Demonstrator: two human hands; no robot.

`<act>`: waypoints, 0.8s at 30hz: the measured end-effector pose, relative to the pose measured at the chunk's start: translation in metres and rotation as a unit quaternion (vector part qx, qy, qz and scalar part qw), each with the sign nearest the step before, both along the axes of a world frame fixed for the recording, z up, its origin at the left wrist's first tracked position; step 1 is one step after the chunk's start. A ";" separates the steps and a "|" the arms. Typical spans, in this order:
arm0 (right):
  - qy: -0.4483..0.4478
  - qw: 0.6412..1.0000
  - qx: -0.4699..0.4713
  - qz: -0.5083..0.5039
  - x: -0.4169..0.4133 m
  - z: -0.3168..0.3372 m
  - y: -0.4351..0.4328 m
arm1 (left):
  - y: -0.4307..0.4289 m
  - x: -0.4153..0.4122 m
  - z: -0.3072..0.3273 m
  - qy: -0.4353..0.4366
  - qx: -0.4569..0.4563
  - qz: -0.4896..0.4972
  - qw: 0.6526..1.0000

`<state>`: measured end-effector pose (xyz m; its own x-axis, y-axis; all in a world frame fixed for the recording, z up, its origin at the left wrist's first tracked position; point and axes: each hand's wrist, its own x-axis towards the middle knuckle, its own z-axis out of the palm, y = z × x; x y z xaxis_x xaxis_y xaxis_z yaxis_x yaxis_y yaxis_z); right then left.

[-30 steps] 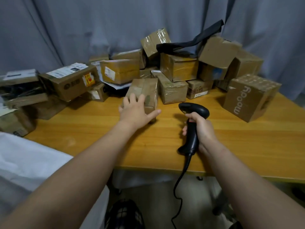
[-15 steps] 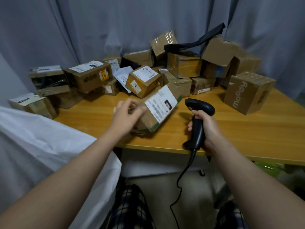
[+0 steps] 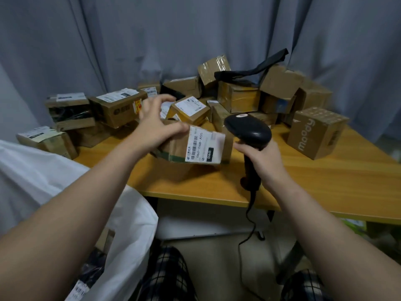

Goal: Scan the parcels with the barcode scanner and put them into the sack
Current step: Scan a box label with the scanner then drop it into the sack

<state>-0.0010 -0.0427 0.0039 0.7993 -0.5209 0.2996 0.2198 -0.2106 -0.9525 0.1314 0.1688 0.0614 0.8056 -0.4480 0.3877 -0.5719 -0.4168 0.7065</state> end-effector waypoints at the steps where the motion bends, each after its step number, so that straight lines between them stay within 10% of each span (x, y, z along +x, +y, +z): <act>1: -0.004 1.000 -0.021 0.020 0.002 0.011 0.003 | -0.005 -0.002 0.020 -0.026 0.058 -0.026 0.998; 5: -0.029 0.997 0.016 0.069 0.007 0.036 0.014 | -0.040 -0.007 0.071 -0.088 0.217 -0.132 0.963; 13: -0.068 0.982 0.172 0.048 0.008 0.015 0.014 | -0.082 0.002 0.052 -0.146 0.060 -0.018 0.987; 24: -0.065 0.975 0.213 0.007 0.013 -0.006 0.015 | -0.075 -0.009 -0.040 0.220 -0.175 -0.170 0.944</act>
<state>0.0117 -0.0273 -0.0020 0.7764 -0.6102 0.1575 0.3450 0.2023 -0.9166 0.1227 0.0936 0.0211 0.7558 -0.6163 0.2212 -0.2492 0.0417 0.9676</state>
